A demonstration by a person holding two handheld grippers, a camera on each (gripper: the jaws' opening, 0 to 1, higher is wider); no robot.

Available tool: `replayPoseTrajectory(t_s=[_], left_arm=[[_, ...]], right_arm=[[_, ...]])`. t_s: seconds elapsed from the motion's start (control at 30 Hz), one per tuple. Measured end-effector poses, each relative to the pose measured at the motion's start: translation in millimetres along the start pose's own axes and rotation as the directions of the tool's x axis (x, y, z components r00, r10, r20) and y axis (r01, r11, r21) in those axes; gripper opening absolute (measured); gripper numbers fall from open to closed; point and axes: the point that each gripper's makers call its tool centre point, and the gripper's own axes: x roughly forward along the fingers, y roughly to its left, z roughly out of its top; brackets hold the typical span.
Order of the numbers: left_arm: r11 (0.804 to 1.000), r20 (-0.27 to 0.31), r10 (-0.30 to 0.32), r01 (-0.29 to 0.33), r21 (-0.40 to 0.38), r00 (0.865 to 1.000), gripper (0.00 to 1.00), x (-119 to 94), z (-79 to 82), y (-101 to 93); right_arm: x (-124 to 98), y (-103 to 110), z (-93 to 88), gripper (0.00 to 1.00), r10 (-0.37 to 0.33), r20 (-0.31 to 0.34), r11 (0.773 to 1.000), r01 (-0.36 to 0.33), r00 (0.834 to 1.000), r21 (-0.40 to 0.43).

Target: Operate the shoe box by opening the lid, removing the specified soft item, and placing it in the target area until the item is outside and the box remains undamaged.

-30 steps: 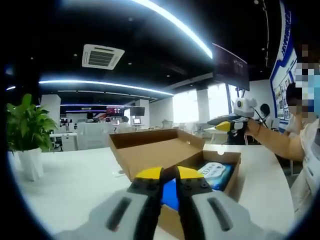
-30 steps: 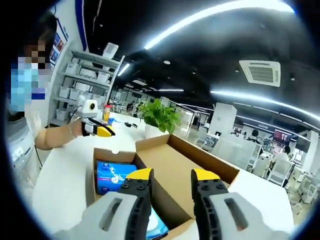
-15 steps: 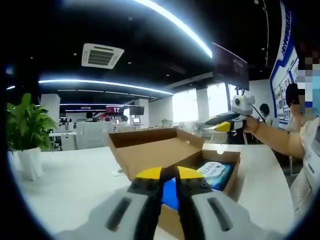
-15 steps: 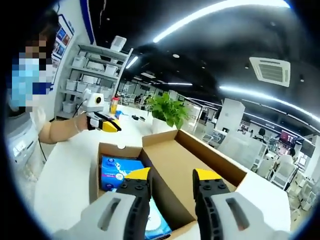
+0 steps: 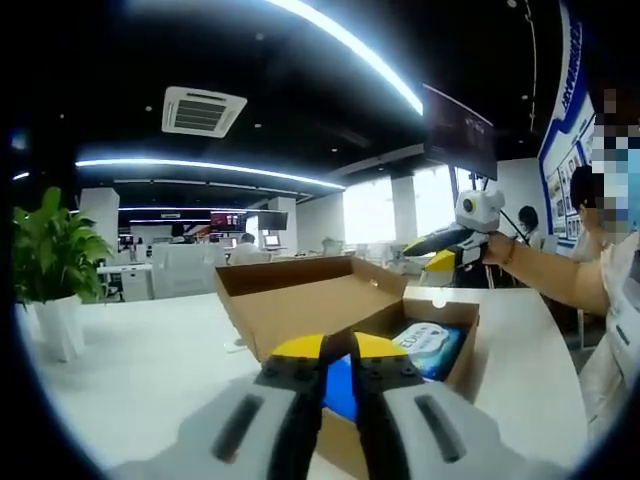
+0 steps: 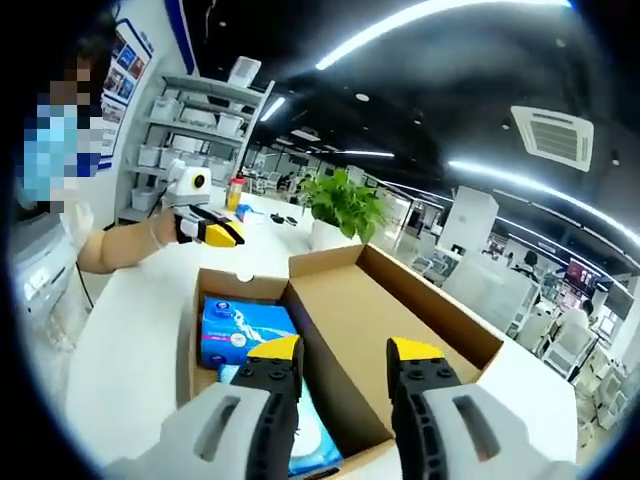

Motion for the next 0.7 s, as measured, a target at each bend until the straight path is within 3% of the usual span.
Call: replayPoseTrajectory(t_s=[0.7], left_arm=[[1.0,-0.001,-0.008,0.008,0.012,1.0,0.08,0.6,1.0,-4.2]], right_arm=[[9.0,14.5,-9.0,0.37,0.051,-0.101,0.995,-0.059,0.994,-0.077]])
